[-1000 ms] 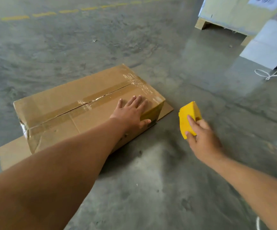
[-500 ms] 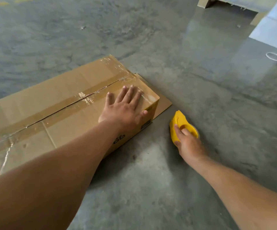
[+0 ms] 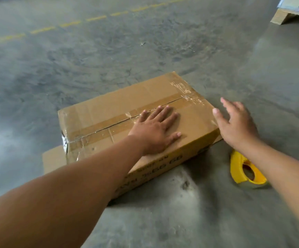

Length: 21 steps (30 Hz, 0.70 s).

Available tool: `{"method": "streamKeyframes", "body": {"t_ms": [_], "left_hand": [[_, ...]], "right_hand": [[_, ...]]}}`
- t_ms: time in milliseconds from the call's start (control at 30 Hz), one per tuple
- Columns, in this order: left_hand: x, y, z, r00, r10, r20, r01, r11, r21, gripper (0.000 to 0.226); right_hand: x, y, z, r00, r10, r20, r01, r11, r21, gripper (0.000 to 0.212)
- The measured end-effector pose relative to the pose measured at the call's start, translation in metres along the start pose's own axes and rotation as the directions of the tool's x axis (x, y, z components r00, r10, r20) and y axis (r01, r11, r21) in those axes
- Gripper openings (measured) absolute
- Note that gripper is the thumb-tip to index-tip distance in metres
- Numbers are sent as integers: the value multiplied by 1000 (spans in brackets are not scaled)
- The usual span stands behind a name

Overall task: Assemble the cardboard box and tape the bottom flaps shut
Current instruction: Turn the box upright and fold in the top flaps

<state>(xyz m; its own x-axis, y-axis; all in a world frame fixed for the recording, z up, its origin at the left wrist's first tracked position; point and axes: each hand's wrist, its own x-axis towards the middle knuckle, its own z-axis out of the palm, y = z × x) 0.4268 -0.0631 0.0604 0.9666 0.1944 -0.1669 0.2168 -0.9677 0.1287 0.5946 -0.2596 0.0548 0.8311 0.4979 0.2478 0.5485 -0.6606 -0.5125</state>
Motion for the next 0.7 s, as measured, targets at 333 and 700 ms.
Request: {"method": "streamKeyframes", "body": {"t_ms": [333, 700], "left_hand": [[-122, -164, -6, 720, -694, 26, 682, 700, -214, 103], [-171, -191, -36, 643, -763, -66, 510, 491, -706, 131]], "right_hand": [[94, -88, 43, 927, 122, 355, -46, 975, -215, 100], [79, -110, 37, 959, 71, 275, -132, 969, 210, 128]]}}
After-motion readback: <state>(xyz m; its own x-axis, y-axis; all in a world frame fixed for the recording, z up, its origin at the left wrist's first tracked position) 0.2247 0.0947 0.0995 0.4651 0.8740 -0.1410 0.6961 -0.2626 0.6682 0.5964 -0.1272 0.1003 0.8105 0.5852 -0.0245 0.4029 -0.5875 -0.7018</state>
